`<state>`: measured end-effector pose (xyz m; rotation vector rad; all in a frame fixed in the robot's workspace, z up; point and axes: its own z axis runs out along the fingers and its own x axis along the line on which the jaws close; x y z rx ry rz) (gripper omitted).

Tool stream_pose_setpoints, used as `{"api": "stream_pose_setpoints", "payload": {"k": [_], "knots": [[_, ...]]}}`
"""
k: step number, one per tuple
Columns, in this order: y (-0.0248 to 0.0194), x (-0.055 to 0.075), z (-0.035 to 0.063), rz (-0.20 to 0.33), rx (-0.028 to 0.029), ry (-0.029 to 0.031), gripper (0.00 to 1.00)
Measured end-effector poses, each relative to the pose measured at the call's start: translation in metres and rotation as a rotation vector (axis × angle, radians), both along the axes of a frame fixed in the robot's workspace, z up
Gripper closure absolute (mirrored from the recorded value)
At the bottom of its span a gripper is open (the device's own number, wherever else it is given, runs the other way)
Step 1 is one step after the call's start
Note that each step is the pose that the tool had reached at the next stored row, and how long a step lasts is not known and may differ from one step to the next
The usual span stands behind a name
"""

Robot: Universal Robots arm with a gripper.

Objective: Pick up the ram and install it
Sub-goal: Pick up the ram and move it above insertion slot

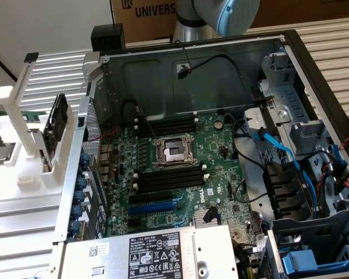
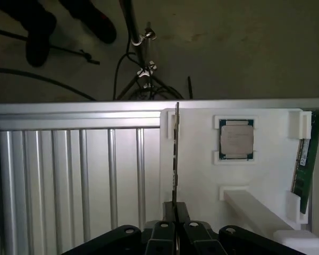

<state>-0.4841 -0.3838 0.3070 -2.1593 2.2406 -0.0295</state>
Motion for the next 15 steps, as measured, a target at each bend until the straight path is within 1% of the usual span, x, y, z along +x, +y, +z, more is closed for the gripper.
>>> {"api": "stream_pose_setpoints", "payload": {"k": [2, 4, 5, 10, 13, 15], "knots": [[0.0001, 0.0, 0.0002, 0.0, -0.0034, 0.0003, 0.87], [0.0018, 0.0, 0.001, 0.0, -0.0091, -0.001, 0.87], [0.0027, 0.0, 0.0041, 0.0, -0.0103, -0.0022, 0.87], [0.0054, 0.0, 0.0201, -0.001, -0.0107, -0.0136, 0.87], [0.0058, 0.003, 0.0275, -0.002, -0.0149, -0.0171, 0.87], [0.0058, 0.007, 0.0328, -0.002, -0.0174, -0.0179, 0.87]]}}
